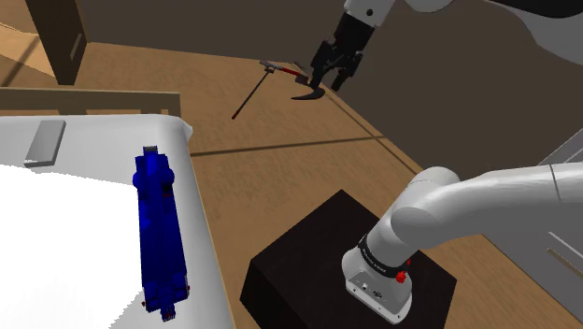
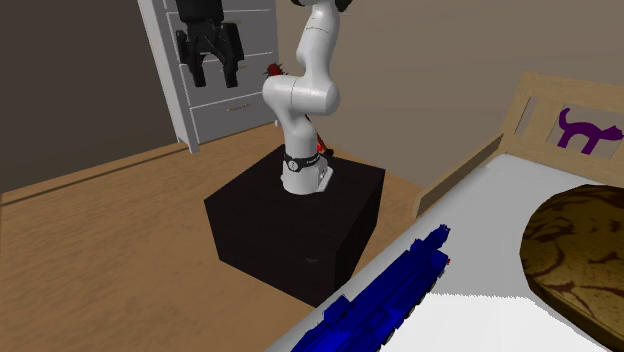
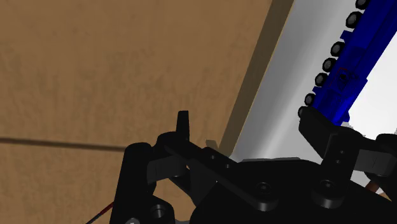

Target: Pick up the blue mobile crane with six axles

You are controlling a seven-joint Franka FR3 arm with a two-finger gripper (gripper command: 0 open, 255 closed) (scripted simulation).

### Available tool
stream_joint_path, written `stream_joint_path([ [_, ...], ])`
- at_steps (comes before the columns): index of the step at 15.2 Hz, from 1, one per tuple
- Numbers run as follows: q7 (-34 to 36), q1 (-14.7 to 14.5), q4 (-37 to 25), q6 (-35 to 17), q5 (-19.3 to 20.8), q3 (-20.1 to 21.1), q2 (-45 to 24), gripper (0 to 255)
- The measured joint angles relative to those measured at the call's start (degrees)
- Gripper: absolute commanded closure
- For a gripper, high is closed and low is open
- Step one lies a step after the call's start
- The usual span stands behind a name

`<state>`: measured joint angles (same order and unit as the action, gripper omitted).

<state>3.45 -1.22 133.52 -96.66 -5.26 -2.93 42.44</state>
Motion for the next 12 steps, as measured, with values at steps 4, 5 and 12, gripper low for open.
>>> stream_joint_path([
  [4, 3.13, -0.49, 2.12, -2.39, -1.06, 2.71, 0.22, 0],
  [5, 4.55, -0.73, 3.44, -3.81, -1.57, 3.97, 0.33, 0],
  [12, 16.0, -2.64, 6.27, -12.39, -5.01, 13.99, -3.68, 0],
])
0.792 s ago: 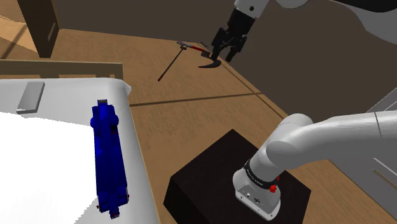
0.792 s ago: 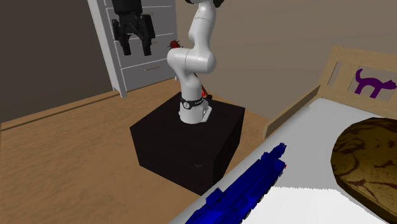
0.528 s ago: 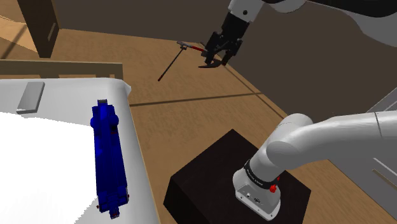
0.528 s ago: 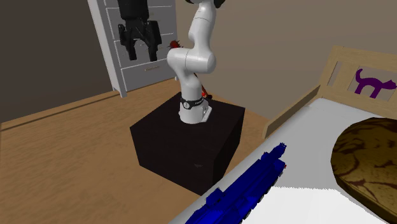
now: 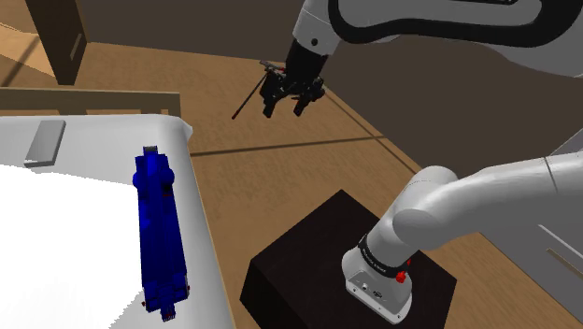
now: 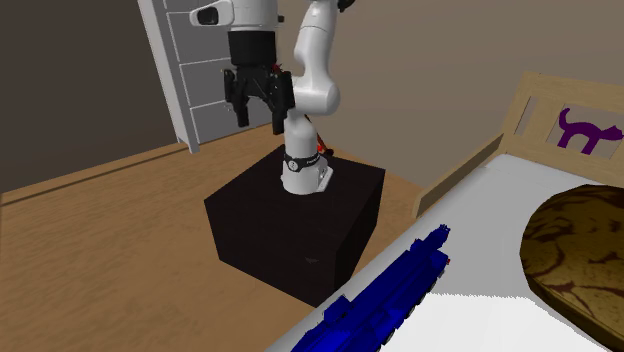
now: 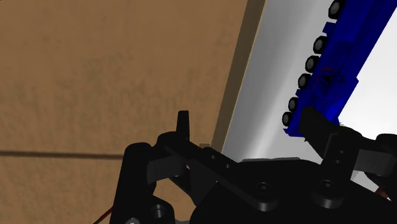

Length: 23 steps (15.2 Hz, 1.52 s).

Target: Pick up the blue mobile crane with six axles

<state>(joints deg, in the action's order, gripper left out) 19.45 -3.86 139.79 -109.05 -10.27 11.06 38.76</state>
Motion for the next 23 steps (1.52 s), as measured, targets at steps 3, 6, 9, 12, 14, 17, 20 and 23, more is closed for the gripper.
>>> stream_joint_path([
  [3, 5.06, -0.43, -0.21, -3.87, -0.79, 4.43, -3.4, 0],
  [6, 10.39, -0.51, -1.0, -7.87, -0.89, 8.98, -7.6, 0],
  [9, 15.97, -0.11, -2.39, -11.57, -0.07, 13.5, -12.26, 0],
  [12, 21.92, 0.94, -4.78, -15.03, 2.18, 17.94, -18.03, 0],
  [14, 26.51, 1.59, -6.4, -17.08, 4.4, 21.03, -21.91, 0],
  [17, 34.4, 2.85, -10.25, -19.34, 9.76, 25.48, -29.09, 0],
  [20, 43.27, 3.17, -14.99, -20.44, 17.37, 28.77, -37.37, 0],
  [23, 52.34, 1.16, -20.9, -19.74, 25.92, 29.86, -46.18, 0],
])
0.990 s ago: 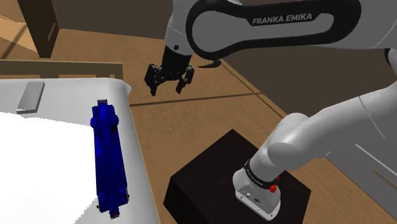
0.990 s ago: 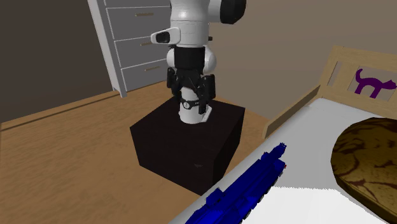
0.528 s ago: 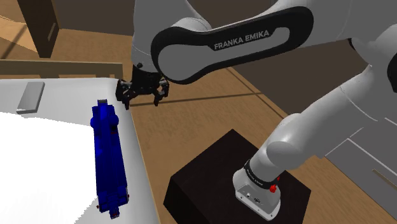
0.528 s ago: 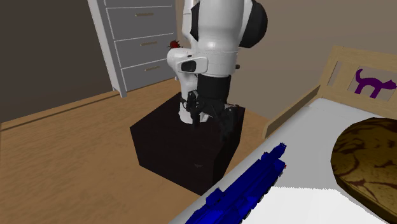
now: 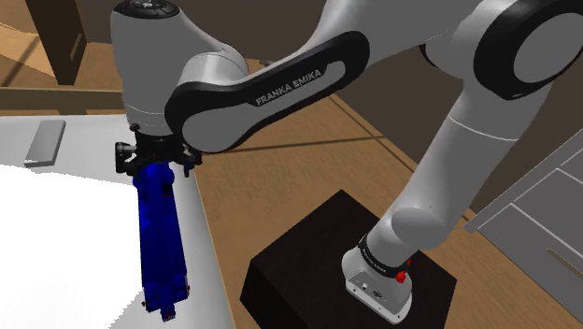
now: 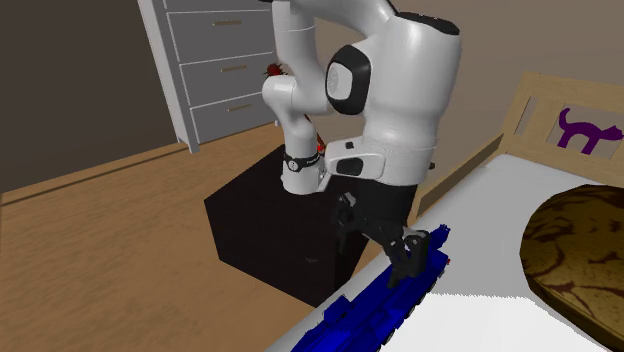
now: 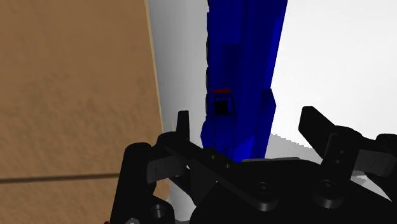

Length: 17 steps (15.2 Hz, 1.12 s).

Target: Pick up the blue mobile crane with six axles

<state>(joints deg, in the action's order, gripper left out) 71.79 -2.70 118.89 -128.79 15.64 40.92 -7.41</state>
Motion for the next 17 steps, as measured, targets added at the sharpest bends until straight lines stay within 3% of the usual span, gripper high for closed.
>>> stream_joint_path([
  [1, 2.87, -1.16, -1.9, 0.06, 2.99, -0.32, -3.14, 0],
  [3, 5.3, -2.32, -2.85, -0.26, 5.3, -0.81, -5.4, 0],
  [10, 8.58, -3.74, -2.02, -3.49, 9.34, -2.29, -9.1, 0],
  [11, 8.62, -3.74, -1.95, -3.61, 9.42, -2.34, -9.16, 255],
  [17, 8.7, -3.76, -1.85, -3.78, 9.53, -2.37, -9.18, 255],
])
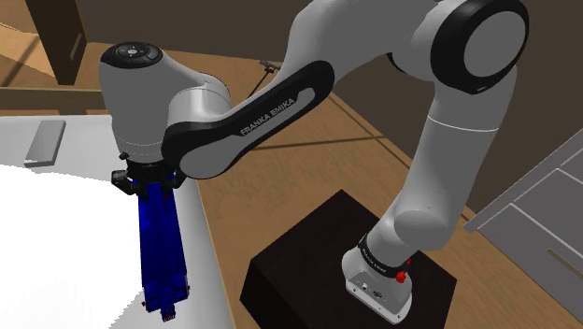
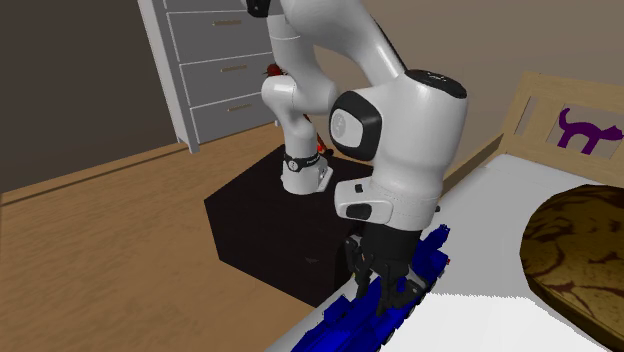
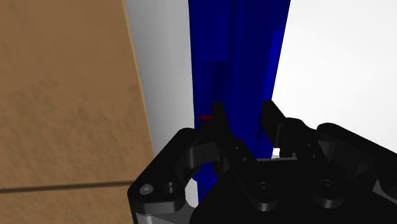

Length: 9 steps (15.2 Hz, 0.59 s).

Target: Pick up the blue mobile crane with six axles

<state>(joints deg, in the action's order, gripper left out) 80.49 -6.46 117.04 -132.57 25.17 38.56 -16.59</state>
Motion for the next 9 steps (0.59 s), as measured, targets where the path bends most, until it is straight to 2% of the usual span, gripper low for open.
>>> stream_joint_path([
  [4, 0.01, -0.02, -0.04, 0.03, 0.02, 0.0, -0.03, 255],
  [9, -1.76, 0.79, -0.7, 2.13, -2.19, 0.86, 1.87, 255],
])
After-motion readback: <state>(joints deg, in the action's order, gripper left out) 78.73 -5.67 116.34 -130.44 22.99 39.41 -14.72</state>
